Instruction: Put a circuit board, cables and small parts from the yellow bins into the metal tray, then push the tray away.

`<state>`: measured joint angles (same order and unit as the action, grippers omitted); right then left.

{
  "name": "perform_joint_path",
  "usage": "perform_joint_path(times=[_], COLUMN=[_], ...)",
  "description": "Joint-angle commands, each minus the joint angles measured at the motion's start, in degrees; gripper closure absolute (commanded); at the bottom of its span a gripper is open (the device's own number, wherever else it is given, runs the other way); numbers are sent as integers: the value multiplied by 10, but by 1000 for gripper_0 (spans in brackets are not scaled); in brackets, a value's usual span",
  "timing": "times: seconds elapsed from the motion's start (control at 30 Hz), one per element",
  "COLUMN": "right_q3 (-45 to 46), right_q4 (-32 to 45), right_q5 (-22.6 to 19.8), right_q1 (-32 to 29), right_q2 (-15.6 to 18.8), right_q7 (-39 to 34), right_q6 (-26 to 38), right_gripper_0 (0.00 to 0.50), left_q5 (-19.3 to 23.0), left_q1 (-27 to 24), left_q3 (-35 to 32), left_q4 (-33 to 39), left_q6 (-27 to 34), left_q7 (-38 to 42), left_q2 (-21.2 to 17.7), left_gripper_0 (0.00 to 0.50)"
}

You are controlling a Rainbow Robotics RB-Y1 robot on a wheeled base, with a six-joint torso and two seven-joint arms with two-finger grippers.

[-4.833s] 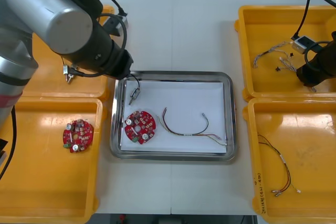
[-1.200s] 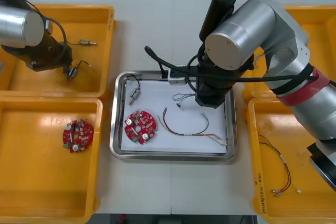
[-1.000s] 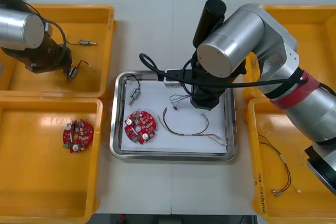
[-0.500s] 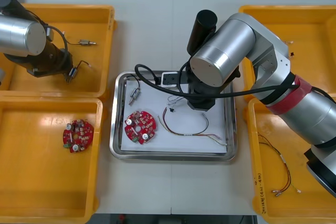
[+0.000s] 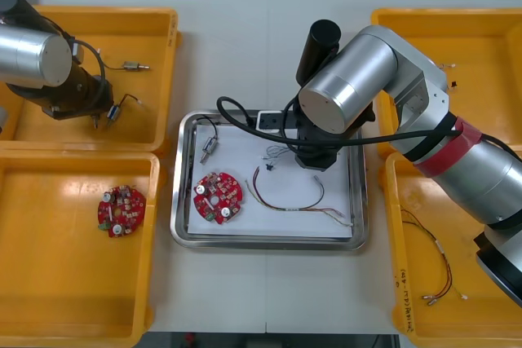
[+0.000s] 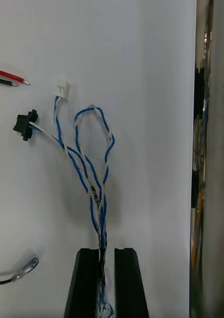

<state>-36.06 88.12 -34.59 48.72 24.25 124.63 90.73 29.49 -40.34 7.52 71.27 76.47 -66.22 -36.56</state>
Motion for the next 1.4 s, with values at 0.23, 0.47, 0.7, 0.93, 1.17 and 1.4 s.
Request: perform_joint_path(times=[0.23, 0.47, 0.7, 0.93, 1.17, 1.4], right_q3=[1, 26, 55, 62, 79, 130], right_q4=[5, 9, 34, 42, 64, 110], right_q5=[-3, -21, -21, -19, -16, -24], right_q1=[25, 27, 36, 41, 40, 30], right_q2=[-2, -2, -2, -2, -2, -2], right_q7=[-22, -18, -19, -21, -24, -54], right_q6=[1, 21, 71, 83, 115, 193], right_gripper_0=[0, 0, 0, 0, 0, 0], left_q5=[2, 5, 14, 25, 26, 32], left_q1=[11, 10, 9, 9, 9, 9], left_q3=[9, -8, -27, -46, -66, -69], left_q4=[5, 7, 33, 79, 146, 215], left_q6=[-7, -7, 17, 80, 156, 224], left_q7=[-47, -53, -62, -71, -73, -66], left_q2=[-13, -19, -40, -55, -60, -60], left_gripper_0=[500, 500, 500, 500, 500, 500])
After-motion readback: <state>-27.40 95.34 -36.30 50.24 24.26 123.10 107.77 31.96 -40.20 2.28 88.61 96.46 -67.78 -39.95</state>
